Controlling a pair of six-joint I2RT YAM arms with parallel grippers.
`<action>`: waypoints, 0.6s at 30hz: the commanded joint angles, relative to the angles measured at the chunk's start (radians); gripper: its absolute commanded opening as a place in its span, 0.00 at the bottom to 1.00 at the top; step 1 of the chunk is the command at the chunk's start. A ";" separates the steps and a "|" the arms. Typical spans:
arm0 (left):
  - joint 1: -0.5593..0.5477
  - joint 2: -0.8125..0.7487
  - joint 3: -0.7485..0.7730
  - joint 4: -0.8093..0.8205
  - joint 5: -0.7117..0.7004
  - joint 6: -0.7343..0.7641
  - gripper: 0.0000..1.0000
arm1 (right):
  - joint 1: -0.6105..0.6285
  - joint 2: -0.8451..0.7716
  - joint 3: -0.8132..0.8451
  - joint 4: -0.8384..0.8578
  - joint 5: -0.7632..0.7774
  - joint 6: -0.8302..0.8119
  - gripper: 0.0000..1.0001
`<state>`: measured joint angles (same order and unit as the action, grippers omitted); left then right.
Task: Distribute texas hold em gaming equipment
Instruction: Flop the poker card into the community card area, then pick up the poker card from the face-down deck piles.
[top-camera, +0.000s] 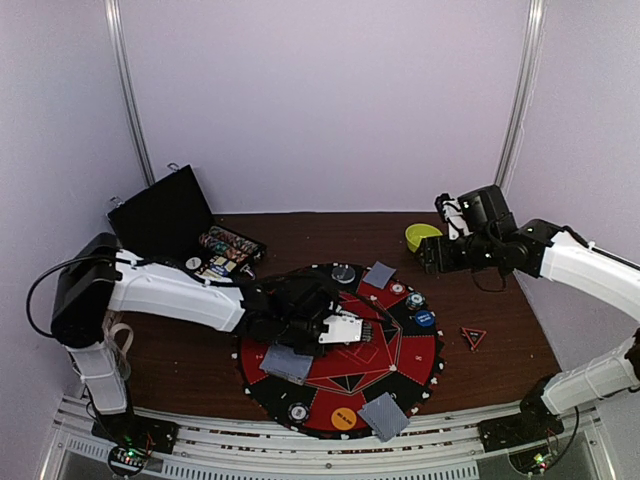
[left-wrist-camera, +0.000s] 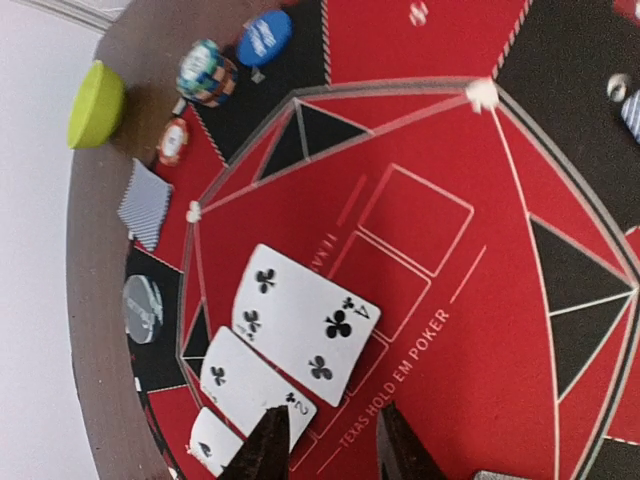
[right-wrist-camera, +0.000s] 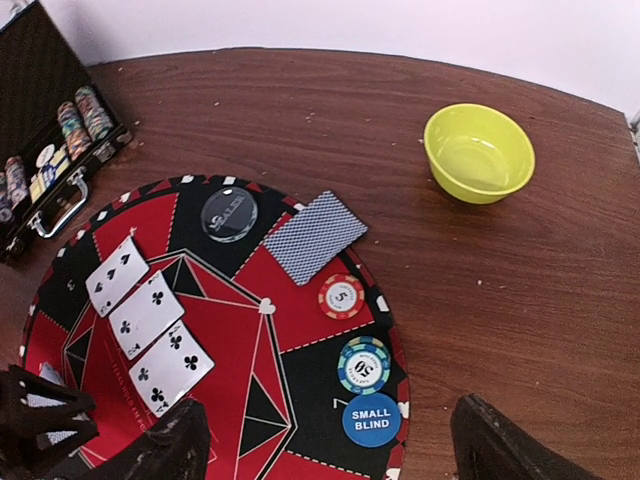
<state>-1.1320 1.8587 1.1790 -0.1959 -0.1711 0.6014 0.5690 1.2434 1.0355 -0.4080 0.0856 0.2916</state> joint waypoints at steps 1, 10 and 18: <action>0.053 -0.145 -0.002 0.015 0.125 -0.255 0.31 | -0.002 0.041 0.020 0.033 -0.248 -0.031 0.81; 0.338 -0.447 -0.265 -0.082 0.295 -0.833 0.53 | 0.166 0.167 0.002 0.139 -0.290 0.126 0.78; 0.459 -0.549 -0.533 0.060 0.467 -1.021 0.78 | 0.407 0.418 0.110 0.190 -0.256 0.212 0.81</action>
<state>-0.7002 1.3151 0.7147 -0.2337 0.1505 -0.2699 0.8955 1.5730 1.0813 -0.2577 -0.1734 0.4423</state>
